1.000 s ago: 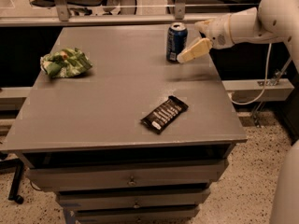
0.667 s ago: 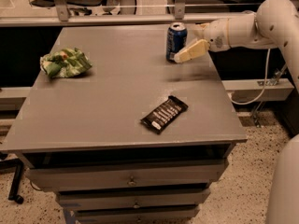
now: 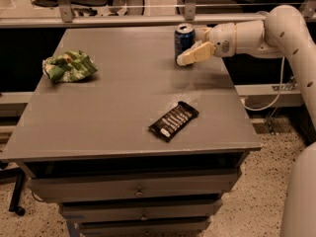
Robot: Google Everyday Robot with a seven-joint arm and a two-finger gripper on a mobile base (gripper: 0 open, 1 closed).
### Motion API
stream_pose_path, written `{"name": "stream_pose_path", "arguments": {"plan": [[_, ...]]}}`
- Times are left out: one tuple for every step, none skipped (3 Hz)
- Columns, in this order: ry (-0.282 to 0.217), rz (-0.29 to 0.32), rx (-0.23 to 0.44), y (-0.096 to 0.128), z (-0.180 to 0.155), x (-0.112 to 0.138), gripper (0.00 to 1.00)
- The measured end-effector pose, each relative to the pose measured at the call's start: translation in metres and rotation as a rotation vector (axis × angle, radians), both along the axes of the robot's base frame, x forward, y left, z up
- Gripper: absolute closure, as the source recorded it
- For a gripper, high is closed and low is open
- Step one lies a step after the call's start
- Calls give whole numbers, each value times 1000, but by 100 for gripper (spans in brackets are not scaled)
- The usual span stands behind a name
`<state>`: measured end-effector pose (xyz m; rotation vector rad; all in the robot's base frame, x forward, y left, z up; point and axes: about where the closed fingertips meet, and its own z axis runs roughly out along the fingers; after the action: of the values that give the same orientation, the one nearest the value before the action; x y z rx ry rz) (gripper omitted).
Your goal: Knock pepsi can over
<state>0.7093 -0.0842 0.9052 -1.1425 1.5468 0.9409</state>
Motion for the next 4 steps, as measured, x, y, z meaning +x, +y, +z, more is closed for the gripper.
{"name": "stream_pose_path", "arguments": {"plan": [[15,81,67,18,15,-20,0],[13,160,116,30,34,-44,0],[13,196,126,34,42,-57,0],[2,208,126,34,44,-62,0]]}}
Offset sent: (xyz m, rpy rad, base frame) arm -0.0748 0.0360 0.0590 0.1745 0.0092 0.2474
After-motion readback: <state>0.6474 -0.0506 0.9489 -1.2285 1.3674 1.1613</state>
